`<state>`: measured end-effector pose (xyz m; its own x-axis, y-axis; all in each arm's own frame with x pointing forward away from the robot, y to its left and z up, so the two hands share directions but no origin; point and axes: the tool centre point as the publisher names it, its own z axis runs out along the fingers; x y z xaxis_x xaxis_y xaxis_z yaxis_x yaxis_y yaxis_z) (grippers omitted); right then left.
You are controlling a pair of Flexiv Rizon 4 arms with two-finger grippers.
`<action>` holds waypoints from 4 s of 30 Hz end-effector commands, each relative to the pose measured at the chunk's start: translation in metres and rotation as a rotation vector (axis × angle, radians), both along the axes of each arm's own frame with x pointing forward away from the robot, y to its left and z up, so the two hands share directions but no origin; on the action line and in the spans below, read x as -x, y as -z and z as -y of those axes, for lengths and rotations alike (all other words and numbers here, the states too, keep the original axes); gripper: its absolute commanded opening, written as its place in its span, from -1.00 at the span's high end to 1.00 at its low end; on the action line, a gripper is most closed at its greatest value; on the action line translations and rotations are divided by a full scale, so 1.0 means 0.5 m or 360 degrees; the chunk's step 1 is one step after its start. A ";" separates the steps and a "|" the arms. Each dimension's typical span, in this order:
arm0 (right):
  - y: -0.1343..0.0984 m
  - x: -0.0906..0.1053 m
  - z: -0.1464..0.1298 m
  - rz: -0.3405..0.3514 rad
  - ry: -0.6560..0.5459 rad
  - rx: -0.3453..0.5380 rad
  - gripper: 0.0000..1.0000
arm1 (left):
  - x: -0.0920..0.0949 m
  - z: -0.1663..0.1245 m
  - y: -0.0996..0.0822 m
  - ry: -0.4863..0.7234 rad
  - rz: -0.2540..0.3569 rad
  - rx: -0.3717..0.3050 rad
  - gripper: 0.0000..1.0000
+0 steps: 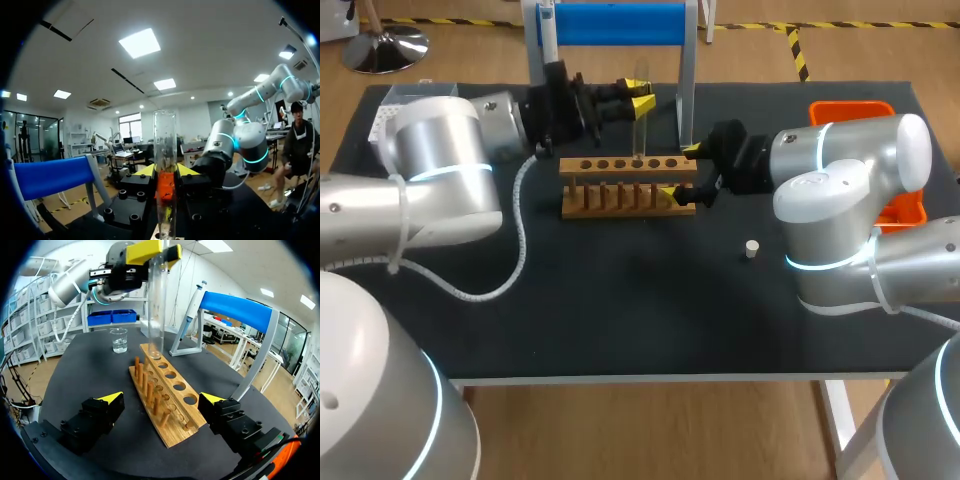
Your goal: Invert the test tube, pick up the pipette, mount the tip to pipette, aspirate from beaker and dispense into the tube, eject the tip, return the pipette, and cap with the stopper.
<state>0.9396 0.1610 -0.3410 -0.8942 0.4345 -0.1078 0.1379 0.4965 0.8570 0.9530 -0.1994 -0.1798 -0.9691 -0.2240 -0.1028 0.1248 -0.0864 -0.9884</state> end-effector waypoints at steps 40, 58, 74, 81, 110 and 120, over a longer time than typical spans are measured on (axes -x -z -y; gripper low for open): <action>-0.001 0.000 0.002 -0.0001 -0.0004 -0.0002 -1.00 | -0.067 -0.010 0.070 0.0036 -0.0085 0.0058 1.00; -0.001 0.000 0.002 -0.0001 -0.0004 -0.0002 -1.00 | -0.080 -0.006 0.086 0.0042 -0.0097 0.0058 1.00; -0.001 0.000 0.002 -0.0001 -0.0004 -0.0002 -1.00 | -0.077 -0.013 0.096 0.0019 -0.0111 0.0050 1.00; -0.001 0.000 0.002 -0.0001 -0.0004 -0.0002 -1.00 | -0.078 -0.013 0.102 0.0018 -0.0115 0.0046 1.00; -0.001 0.000 0.002 -0.0001 -0.0004 -0.0002 -1.00 | -0.091 -0.010 0.126 0.0008 -0.0115 0.0018 1.00; -0.001 0.000 0.002 -0.0001 -0.0004 -0.0002 -1.00 | -0.085 -0.013 0.142 0.0011 -0.0130 -0.0081 1.00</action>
